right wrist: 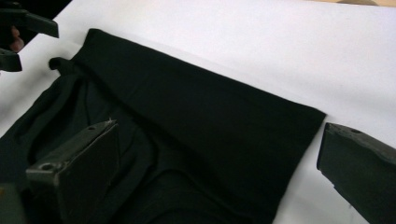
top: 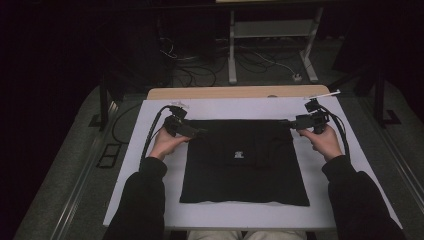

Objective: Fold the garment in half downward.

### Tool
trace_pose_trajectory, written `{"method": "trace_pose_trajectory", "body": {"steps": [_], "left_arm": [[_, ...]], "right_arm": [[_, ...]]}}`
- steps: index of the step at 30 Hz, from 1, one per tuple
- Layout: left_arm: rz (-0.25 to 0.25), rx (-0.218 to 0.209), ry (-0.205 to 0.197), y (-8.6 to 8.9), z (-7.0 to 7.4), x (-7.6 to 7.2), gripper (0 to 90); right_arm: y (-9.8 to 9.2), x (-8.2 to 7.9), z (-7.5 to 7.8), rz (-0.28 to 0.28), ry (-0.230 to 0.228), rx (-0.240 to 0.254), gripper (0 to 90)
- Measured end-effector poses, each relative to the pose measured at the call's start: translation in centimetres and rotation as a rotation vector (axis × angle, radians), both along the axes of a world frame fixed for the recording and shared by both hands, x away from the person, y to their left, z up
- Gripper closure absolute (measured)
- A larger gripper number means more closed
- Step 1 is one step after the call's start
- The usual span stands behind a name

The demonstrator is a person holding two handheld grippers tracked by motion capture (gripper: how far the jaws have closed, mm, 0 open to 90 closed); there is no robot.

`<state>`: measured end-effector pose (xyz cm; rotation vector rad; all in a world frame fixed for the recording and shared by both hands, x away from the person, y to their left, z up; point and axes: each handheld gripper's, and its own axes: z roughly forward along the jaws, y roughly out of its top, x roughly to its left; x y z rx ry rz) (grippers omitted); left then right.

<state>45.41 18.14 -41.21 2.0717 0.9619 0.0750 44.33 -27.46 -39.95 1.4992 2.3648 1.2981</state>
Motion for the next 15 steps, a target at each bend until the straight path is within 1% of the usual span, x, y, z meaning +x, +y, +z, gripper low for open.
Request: {"method": "trace_pose_trajectory", "body": {"steps": [4,8,10,12,15], "left_arm": [[-0.003,-0.023,-0.015,0.1,0.1,-0.7,0.0],[-0.011,-0.026,-0.022,0.0,0.2,-1.2,0.0],[-0.011,-0.04,-0.025,-0.1,0.2,-1.4,0.0],[-0.022,-0.033,-0.03,-0.4,0.2,-1.6,0.0],[-0.044,-0.022,-0.027,-0.9,0.0,-1.8,0.0]], "right_arm": [[0.4,-0.5,0.0,0.015,0.0,-0.008,0.0],[0.5,-0.7,-0.1,0.021,0.001,-0.014,0.0],[0.6,-0.8,-0.2,0.028,0.002,-0.019,0.0],[0.8,-0.9,-0.5,0.031,0.01,-0.02,0.0],[1.0,-1.2,-0.7,0.039,0.019,-0.013,0.0]]}}
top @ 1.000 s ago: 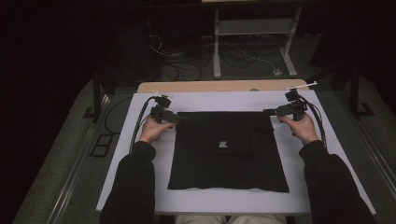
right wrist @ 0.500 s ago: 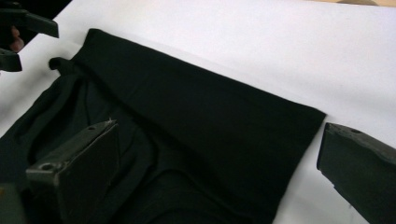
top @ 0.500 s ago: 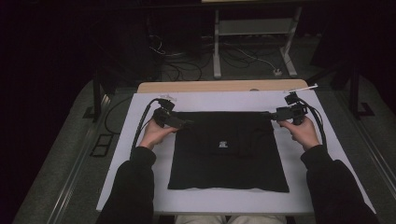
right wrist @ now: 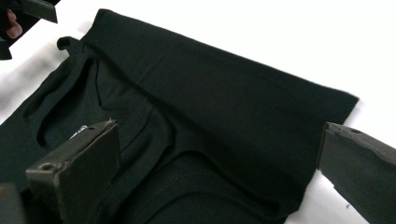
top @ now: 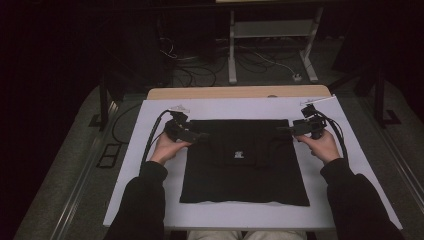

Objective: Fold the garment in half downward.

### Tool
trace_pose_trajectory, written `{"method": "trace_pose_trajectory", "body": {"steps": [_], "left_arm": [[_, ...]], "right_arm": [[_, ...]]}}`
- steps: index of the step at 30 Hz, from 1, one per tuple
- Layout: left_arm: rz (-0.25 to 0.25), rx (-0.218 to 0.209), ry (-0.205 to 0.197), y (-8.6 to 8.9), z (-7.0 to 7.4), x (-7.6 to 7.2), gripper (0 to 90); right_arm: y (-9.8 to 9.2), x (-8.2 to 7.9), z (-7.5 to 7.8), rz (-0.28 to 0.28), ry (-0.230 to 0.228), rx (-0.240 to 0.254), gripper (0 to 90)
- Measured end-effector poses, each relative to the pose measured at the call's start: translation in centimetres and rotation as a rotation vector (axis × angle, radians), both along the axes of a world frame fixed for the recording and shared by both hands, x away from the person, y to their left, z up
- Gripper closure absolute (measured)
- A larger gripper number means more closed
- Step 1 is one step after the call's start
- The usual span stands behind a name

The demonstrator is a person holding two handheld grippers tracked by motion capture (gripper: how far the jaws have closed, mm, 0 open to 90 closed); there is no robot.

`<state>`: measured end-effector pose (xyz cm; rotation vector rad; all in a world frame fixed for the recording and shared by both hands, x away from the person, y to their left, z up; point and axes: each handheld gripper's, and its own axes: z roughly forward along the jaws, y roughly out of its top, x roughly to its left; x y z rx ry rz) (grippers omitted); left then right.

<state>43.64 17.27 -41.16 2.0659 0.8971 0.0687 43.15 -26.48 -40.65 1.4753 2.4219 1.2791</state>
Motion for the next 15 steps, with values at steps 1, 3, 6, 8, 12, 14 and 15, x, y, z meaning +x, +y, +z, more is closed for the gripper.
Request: {"method": "trace_pose_trajectory", "body": {"steps": [1,3,6,8,12,14,15], "left_arm": [[-0.006,0.0,0.003,-0.2,0.0,-0.1,0.0],[-0.018,-0.002,-0.001,-0.4,0.0,-0.2,0.0],[-0.025,-0.024,0.001,-0.7,0.1,-0.6,0.0],[-0.032,-0.034,0.001,-0.8,0.2,-0.8,0.0],[-0.045,-0.051,0.006,-0.9,0.3,-1.1,0.0],[-0.054,-0.047,0.005,-1.1,0.4,-1.2,0.0],[-0.056,-0.054,0.006,-1.2,0.4,-1.2,0.0]], "right_arm": [[0.0,-0.1,0.0,0.006,0.001,0.003,0.0],[0.3,-0.3,0.1,0.008,-0.001,0.006,0.0],[0.7,-0.7,0.2,0.023,-0.01,-0.005,0.0],[1.0,-0.9,0.4,0.037,-0.013,-0.007,0.0],[1.6,-1.2,0.6,0.054,-0.02,-0.012,0.0],[2.0,-1.3,0.7,0.064,-0.02,-0.014,0.0],[2.1,-1.4,0.7,0.07,-0.02,-0.017,0.0]]}}
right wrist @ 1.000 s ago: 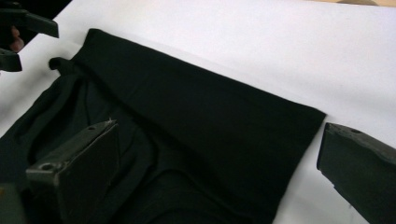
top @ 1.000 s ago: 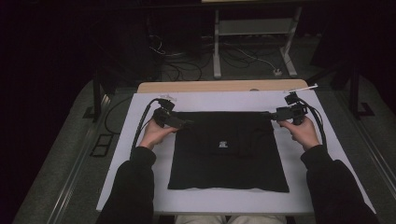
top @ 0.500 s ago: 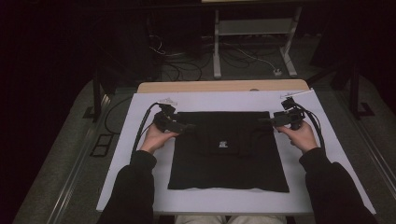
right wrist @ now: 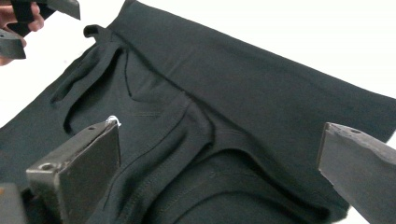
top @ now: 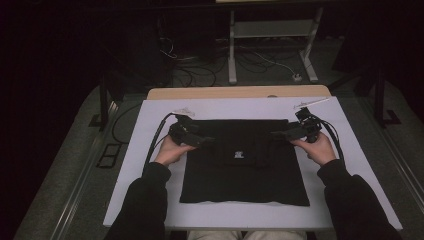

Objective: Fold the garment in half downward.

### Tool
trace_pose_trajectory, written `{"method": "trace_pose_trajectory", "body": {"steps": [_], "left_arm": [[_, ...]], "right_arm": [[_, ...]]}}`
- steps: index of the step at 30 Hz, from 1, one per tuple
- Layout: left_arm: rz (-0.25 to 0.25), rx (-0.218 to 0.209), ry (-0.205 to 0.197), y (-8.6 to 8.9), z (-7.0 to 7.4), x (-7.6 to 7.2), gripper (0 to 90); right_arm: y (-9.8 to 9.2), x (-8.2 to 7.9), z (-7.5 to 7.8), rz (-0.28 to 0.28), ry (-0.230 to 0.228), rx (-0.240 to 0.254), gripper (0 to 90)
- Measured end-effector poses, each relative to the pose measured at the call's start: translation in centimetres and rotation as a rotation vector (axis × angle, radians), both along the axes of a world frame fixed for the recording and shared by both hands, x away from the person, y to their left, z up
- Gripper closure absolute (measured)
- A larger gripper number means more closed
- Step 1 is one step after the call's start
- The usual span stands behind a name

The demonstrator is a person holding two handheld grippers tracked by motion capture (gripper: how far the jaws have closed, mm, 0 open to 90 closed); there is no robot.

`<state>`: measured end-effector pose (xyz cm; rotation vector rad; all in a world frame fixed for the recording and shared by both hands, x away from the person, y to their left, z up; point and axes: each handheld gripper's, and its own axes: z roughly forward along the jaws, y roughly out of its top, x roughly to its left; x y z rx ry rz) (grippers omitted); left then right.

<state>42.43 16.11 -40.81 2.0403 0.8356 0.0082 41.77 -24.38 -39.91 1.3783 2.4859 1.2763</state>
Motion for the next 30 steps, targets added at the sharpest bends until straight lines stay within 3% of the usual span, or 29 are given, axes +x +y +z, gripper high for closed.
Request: {"method": "trace_pose_trajectory", "body": {"steps": [13,25,30], "left_arm": [[-0.006,0.003,0.027,-0.3,-0.7,0.3,0.0],[-0.01,-0.014,0.05,-0.4,-1.1,0.7,5.4],[-0.004,-0.016,0.06,-0.2,-1.3,1.0,12.5]], "right_arm": [[1.2,-0.2,0.0,0.043,-0.001,-0.005,0.2],[2.3,0.0,-0.4,0.1,0.02,0.012,14.2],[2.2,0.2,-0.5,0.111,0.023,0.039,28.4]]}}
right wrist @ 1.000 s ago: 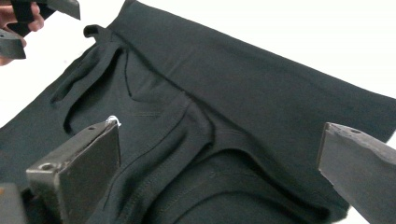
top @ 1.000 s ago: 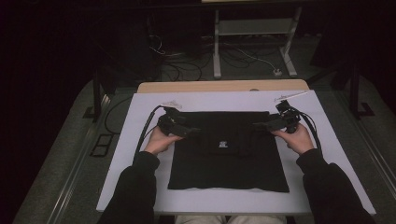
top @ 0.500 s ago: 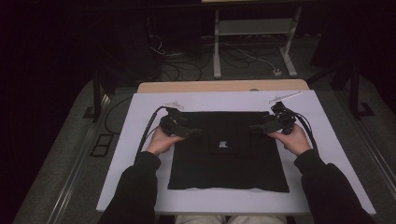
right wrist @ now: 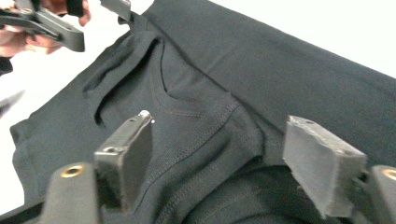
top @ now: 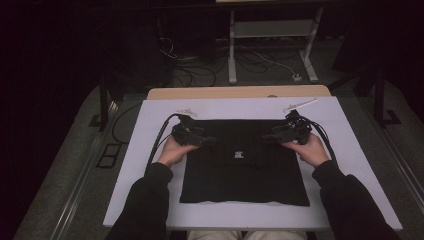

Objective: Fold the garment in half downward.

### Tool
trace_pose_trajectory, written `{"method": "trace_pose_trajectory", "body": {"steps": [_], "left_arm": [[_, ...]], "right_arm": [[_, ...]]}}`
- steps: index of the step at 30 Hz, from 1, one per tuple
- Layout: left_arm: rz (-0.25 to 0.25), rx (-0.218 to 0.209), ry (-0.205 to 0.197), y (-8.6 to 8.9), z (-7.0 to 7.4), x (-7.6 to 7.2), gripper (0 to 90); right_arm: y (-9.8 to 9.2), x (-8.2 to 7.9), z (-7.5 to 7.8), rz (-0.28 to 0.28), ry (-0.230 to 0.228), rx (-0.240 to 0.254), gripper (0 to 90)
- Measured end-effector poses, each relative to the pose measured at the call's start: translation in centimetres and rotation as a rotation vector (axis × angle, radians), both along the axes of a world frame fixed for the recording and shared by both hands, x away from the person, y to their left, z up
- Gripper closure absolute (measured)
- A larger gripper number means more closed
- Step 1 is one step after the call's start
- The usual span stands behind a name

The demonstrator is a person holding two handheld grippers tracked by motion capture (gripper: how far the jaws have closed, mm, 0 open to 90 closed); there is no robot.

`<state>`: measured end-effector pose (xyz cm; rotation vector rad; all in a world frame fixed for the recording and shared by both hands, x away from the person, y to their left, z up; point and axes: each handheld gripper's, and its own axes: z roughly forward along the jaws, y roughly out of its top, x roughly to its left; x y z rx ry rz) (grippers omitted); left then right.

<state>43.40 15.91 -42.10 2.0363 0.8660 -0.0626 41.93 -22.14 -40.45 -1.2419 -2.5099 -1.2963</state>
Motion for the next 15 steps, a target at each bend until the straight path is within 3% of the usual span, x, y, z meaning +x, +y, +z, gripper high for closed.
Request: {"method": "trace_pose_trajectory", "body": {"steps": [6,15], "left_arm": [[-0.001,-0.007,0.011,-0.1,-0.1,0.4,14.7],[0.005,-0.009,0.025,-0.3,-0.5,0.9,25.4]], "right_arm": [[0.1,0.3,-0.2,-0.006,-0.005,-0.01,39.2],[0.3,1.0,-1.2,-0.029,0.001,-0.06,52.2]]}}
